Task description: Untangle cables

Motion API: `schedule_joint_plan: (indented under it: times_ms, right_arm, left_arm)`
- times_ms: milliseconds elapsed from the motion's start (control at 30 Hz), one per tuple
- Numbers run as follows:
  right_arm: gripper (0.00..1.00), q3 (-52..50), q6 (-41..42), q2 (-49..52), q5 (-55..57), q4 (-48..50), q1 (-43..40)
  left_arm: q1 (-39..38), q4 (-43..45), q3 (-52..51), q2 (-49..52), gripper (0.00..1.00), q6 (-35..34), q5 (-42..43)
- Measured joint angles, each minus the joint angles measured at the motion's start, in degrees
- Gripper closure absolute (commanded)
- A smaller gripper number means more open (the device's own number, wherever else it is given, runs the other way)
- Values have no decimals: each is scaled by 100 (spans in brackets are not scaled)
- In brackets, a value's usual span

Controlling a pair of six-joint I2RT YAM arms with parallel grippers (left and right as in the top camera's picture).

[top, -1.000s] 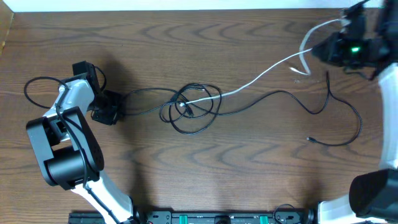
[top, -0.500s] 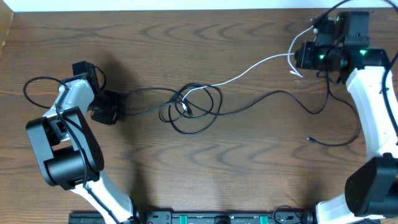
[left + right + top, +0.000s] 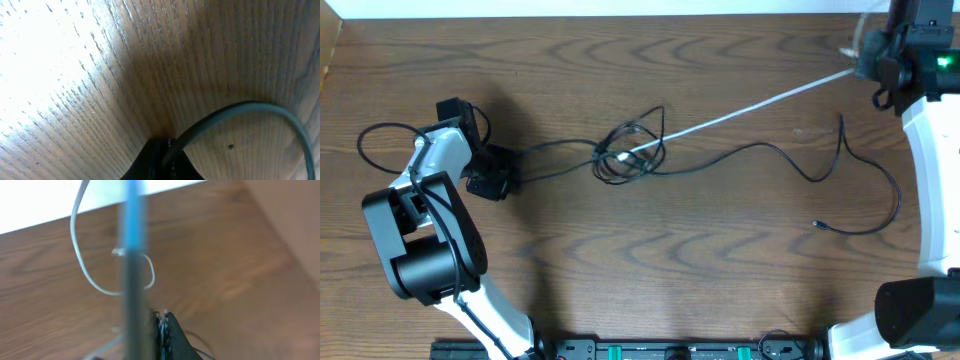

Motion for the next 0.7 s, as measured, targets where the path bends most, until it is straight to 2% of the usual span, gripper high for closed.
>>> schedule_joint_plan:
  times_ms: [167,300,433,500,567,667,700]
  right_arm:
    - [99,0,262,0,245,-105,-122]
    - [99,0,199,0,-350,-208,-155]
    - [99,0,197,0,-1137,-376,-155]
    - [99,0,170,0,-1757,-431,-166]
    - [99,-17,74,0,-2601,-426,-168]
    - [99,-125,9,0,-3456,-420,-122]
    - [99,-173,4,0,-3611,-422,-96]
  left_arm:
    - [20,-70,9,0,92,2,-2]
    - [247,-365,57,24,92,133,125]
    - [662,-638,164,103,91,605,538]
    - [824,-739,245,103,84,885,804]
    - [898,-861,411,46,73,1104,1019]
    - [839,-992,645,-212,40,1366,1189]
    - [789,-1014,717,-354,33,1410,1226]
